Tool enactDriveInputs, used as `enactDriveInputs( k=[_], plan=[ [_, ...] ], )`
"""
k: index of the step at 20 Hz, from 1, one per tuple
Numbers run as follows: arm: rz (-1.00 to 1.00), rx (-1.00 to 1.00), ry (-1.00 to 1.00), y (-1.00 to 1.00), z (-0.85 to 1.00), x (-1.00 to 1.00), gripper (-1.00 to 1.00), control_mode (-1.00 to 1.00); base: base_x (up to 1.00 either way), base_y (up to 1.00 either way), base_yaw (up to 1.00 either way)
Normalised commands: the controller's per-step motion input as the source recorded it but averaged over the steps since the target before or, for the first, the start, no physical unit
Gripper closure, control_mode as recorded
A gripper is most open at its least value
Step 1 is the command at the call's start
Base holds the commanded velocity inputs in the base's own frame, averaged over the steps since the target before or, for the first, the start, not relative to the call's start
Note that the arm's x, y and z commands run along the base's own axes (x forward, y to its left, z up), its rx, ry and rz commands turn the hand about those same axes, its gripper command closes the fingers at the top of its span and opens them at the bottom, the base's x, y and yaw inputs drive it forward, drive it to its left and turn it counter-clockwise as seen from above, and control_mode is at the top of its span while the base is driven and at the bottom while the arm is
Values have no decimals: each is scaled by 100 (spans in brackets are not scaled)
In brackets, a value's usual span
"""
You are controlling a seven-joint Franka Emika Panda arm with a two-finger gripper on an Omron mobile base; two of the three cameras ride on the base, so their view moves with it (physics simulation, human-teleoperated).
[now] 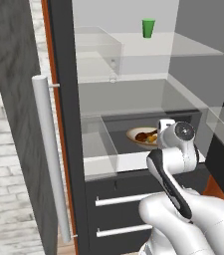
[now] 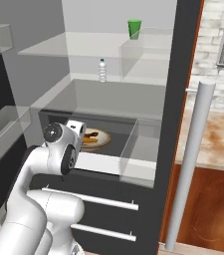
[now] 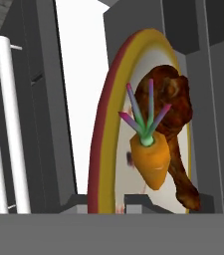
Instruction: Pick the chicken drumstick and carrot from their plates and place them in the bowl. Then put the bowl in the fridge.
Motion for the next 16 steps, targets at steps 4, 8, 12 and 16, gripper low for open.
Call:
enactDriveInputs(
  k=[4,8,12,16],
  plan=[
    [0,0,0,0,0,0,100,-100,0,0,0],
    [0,0,0,0,0,0,100,-100,0,0,0],
    [4,-2,-6,1,0,-7,100,-100,0,0,0],
    [9,-4,-13,2,6,-17,100,-100,0,0,0]
  ],
)
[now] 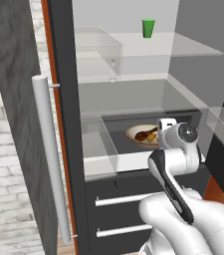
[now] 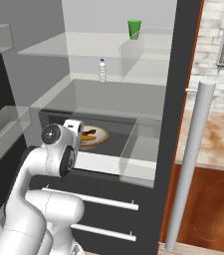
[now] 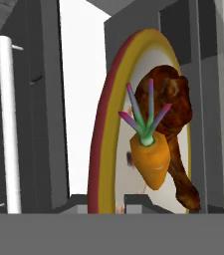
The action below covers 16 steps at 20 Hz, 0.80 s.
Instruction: Pick the chicken drumstick and carrot from their plates and place them in the bowl. Then put the bowl in the fridge.
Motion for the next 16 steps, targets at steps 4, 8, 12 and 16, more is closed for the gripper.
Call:
enactDriveInputs(
  k=[4,8,12,16],
  plan=[
    [4,0,-15,0,47,-31,100,-100,0,0,0],
    [-3,0,15,-4,51,-28,100,-100,0,0,0],
    [-3,0,9,-8,61,-34,100,-100,0,0,0],
    [0,0,-13,-12,51,-35,100,-100,0,0,0]
  ],
)
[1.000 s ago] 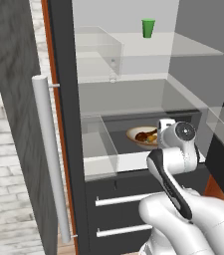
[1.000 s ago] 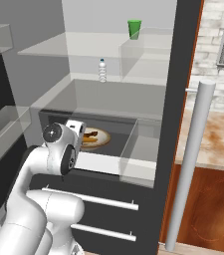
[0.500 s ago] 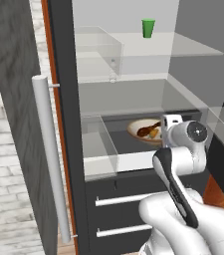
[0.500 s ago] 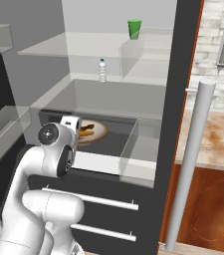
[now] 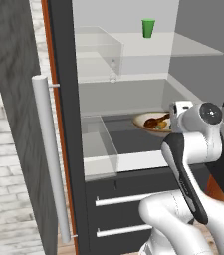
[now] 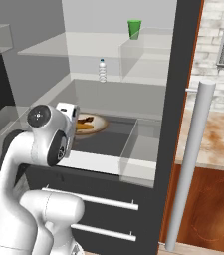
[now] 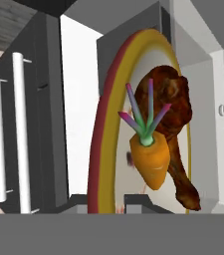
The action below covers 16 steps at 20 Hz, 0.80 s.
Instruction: Pick the chicken drumstick and carrot from their plates and place them in the bowl. Then put the bowl in the fridge.
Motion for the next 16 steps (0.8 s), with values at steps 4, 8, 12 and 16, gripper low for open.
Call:
enactDriveInputs(
  k=[4,8,12,16],
  plan=[
    [0,0,-12,-10,42,-30,100,-100,0,0,0],
    [-2,-1,-39,-5,23,20,100,-100,0,0,0],
    [-9,-1,-16,-1,10,53,100,-100,0,0,0],
    [-11,-7,5,0,6,71,100,-100,0,0,0]
  ],
)
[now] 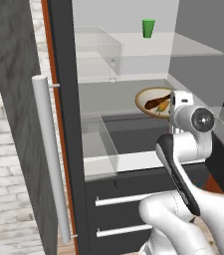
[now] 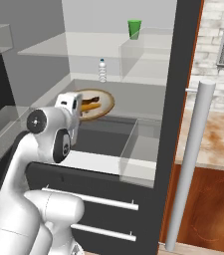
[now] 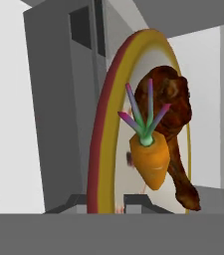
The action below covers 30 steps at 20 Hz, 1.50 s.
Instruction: Pick the chicken drumstick and carrot from their plates and place them in the bowl. Then put the bowl in the fridge.
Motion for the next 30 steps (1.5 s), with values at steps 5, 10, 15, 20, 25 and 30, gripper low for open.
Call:
enactDriveInputs(
  k=[5,10,15,20,25,30],
  plan=[
    [1,-1,15,-6,21,62,100,-100,0,0,0],
    [5,0,10,-13,17,48,100,-100,0,0,0],
    [8,0,11,-9,-6,47,100,-100,0,0,0],
    [12,0,5,-8,-17,31,100,-100,0,0,0],
    [7,0,0,-4,-23,20,100,-100,0,0,0],
    [1,0,0,0,-11,38,100,-100,0,0,0]
  ],
)
